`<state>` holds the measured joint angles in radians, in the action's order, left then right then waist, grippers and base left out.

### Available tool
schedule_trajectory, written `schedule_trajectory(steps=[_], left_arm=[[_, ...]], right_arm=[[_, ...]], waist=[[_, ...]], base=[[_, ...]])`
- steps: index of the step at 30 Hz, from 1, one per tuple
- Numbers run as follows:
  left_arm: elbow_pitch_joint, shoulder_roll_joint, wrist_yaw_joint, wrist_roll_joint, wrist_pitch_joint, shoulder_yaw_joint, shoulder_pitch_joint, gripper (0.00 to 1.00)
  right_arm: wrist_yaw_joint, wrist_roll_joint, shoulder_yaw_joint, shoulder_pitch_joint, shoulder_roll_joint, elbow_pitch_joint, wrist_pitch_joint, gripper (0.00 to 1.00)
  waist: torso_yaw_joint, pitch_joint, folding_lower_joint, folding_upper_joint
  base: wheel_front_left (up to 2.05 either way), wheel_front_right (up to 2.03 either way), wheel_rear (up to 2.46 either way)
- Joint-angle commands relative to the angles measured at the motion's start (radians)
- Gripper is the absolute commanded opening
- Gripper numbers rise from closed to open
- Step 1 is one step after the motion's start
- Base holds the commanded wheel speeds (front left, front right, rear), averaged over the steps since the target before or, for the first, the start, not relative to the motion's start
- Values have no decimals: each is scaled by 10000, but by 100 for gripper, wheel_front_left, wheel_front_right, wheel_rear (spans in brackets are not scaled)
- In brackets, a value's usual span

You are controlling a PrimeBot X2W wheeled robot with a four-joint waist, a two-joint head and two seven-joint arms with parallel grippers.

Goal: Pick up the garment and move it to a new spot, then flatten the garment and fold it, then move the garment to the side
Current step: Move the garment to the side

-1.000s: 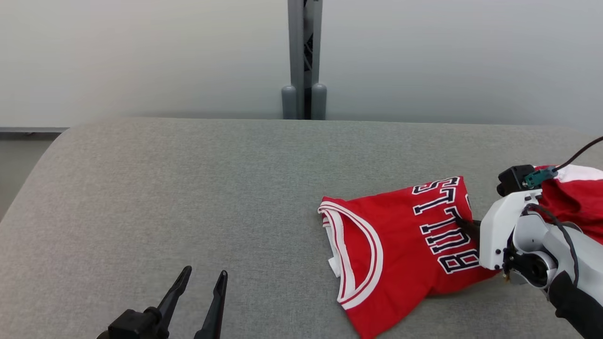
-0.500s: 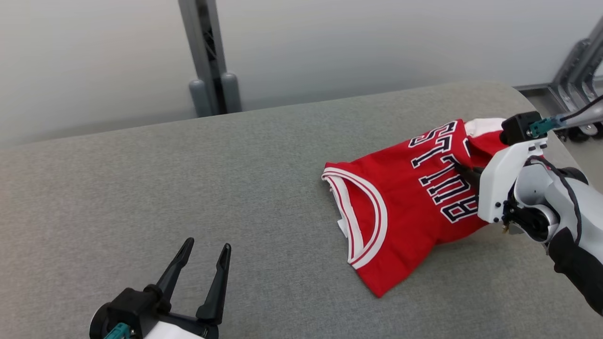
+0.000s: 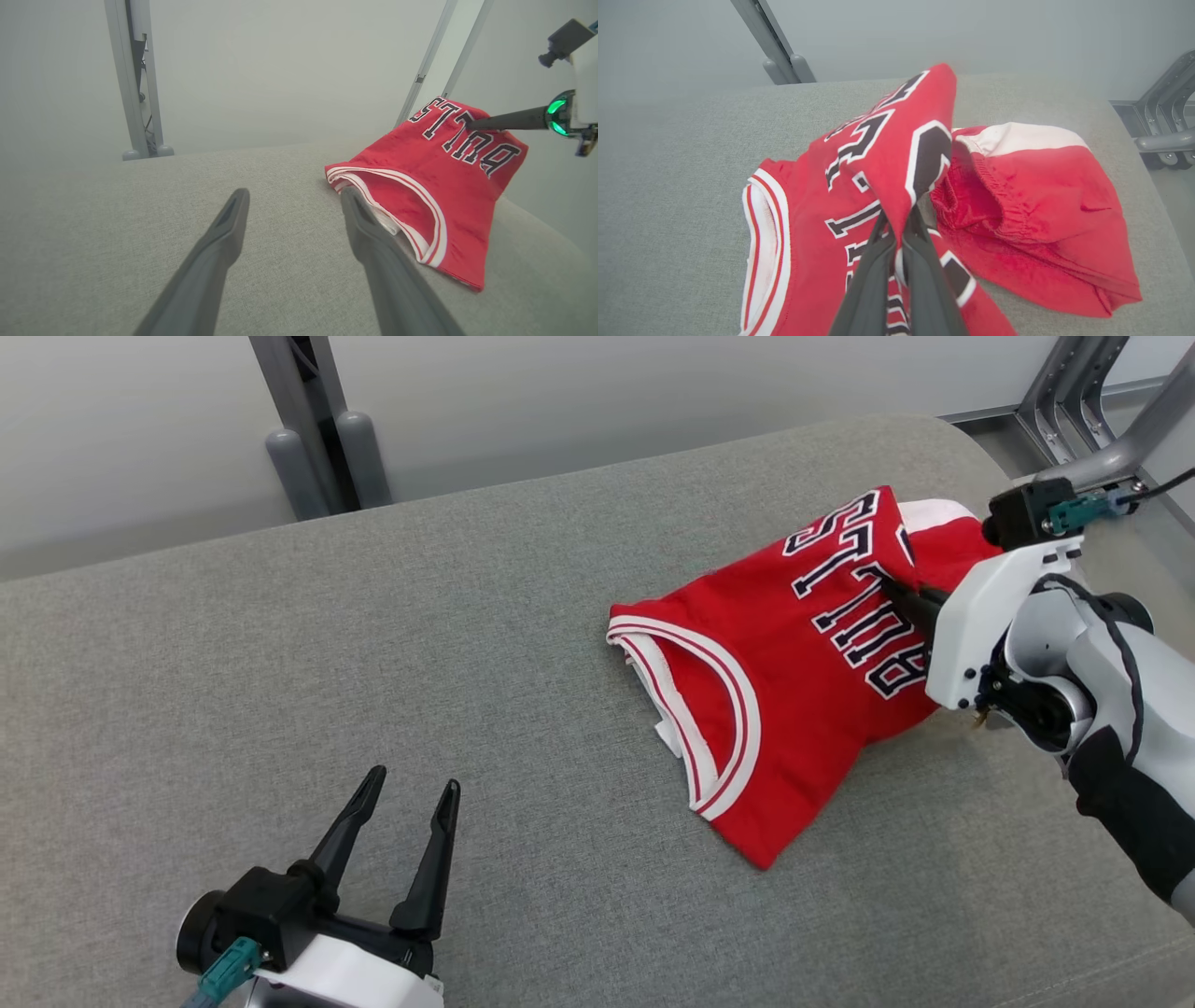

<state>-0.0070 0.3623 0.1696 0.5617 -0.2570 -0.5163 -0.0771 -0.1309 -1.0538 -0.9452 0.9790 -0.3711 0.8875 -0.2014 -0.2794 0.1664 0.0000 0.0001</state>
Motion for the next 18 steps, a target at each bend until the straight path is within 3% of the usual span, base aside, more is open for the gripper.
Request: schedule_trajectory(steps=[1,18], left_arm=[[42,32,-19,-21,-28,31,-172,100],[-6,52,-26,-41,-63,116,-200,100]], right_arm=[[2,82,102,215,11,37,119,0],[2,813,842,1595,-76,1785,402,0]], waist=[[45,-15,0,-1],[421,193,0,-1]], base=[[0,0,0],[0,0,0]])
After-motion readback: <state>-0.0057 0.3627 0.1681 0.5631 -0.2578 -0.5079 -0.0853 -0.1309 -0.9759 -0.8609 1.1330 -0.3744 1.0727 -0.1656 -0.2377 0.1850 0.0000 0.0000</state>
